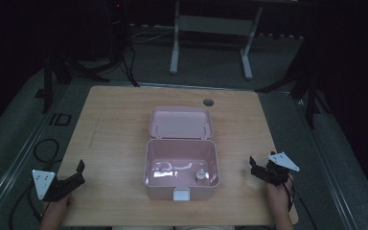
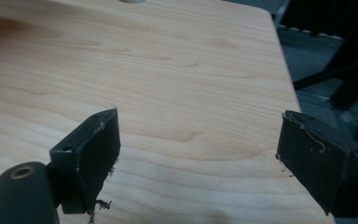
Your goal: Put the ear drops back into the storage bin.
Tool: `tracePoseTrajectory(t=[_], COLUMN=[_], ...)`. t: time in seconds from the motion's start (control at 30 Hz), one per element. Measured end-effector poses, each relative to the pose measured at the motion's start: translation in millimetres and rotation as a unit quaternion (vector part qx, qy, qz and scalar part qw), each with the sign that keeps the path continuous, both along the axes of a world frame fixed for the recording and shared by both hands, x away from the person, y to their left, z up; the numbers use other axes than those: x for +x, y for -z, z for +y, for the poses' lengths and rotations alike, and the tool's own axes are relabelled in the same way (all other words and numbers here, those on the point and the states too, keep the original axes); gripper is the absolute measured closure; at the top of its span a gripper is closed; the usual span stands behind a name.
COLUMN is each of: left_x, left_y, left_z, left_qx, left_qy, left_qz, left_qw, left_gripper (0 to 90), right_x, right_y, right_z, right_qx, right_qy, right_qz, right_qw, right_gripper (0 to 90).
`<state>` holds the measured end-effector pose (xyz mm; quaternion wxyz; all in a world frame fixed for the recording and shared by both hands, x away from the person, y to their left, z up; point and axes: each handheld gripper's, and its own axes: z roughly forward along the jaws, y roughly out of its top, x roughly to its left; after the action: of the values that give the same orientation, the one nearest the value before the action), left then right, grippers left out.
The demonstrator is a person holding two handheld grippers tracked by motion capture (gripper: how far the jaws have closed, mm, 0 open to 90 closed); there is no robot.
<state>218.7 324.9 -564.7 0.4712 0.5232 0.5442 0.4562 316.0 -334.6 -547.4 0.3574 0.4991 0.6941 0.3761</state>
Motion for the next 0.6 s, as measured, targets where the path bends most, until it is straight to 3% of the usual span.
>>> tracePoseTrajectory(t=[0.23, 0.3, 0.6], left_x=[0.0, -0.1, 0.0], left_y=[0.0, 0.0, 0.1], left_z=[0.1, 0.1, 0.3], left_qx=[-0.001, -0.001, -0.003], left_qy=[0.000, 0.001, 0.001], left_qz=[-0.001, -0.001, -0.002], left_qw=[1.0000, 1.0000, 1.0000], left_gripper=[0.4, 0.4, 0.4], right_x=[-1.2, -2.0, -5.2], right_y=[4.2, 3.2, 1.0], right_z=[-1.1, -4.1, -1.6], right_qx=[0.002, 0.006, 0.003], right_qy=[0.033, 0.057, 0.063], right_qz=[-0.012, -0.024, -0.048], right_qw=[0.9994, 0.9981, 0.9968], right_gripper=[12.6, 12.6, 12.6])
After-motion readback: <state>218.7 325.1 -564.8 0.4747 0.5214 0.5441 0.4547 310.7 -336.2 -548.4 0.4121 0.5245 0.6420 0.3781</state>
